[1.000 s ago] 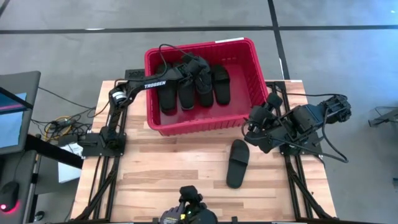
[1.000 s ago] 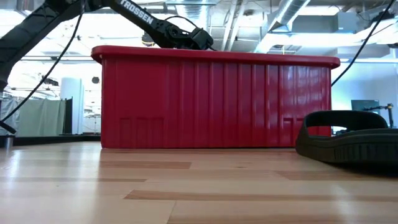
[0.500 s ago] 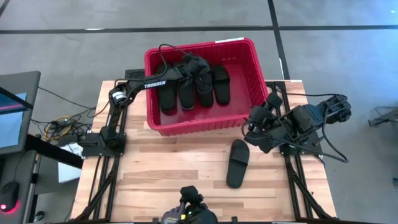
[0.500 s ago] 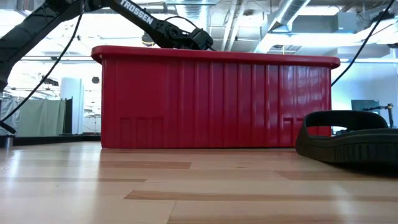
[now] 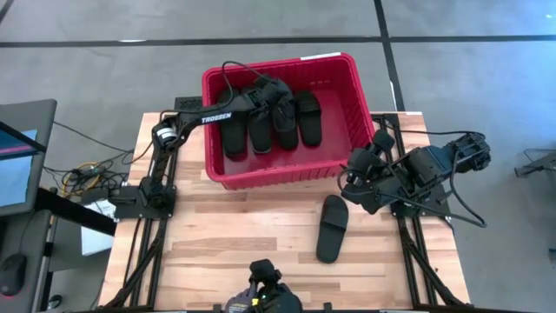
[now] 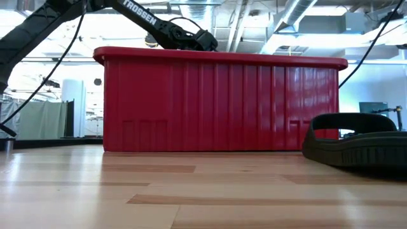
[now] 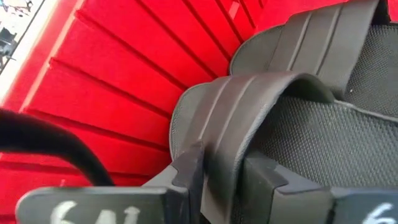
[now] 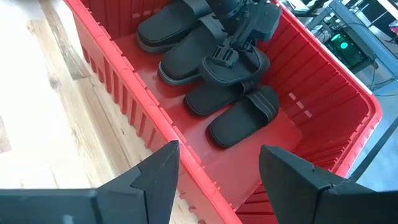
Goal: Pick and place slides into bin
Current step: Put the black slipper into the red container
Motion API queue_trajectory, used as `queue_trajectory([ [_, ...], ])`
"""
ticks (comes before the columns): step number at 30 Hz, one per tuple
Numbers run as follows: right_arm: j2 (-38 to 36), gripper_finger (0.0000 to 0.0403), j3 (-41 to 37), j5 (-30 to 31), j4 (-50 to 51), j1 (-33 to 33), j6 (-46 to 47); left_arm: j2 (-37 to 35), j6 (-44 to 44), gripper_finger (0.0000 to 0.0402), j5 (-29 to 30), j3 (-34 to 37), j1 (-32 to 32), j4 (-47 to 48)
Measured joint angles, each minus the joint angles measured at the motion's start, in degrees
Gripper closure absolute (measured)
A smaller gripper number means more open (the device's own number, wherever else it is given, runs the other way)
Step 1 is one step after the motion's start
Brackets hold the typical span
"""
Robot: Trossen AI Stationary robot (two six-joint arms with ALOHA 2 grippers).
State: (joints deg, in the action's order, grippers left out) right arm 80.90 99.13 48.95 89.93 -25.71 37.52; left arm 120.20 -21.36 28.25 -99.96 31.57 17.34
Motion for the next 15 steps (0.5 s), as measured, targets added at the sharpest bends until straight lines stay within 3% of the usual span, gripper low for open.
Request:
queue_trajectory([
  [15, 0.0, 0.0196, 0.0, -0.9, 0.0, 0.0, 0.0, 0.0, 2.3, 0.033, -2.5, 0.0, 0.0, 1.4],
])
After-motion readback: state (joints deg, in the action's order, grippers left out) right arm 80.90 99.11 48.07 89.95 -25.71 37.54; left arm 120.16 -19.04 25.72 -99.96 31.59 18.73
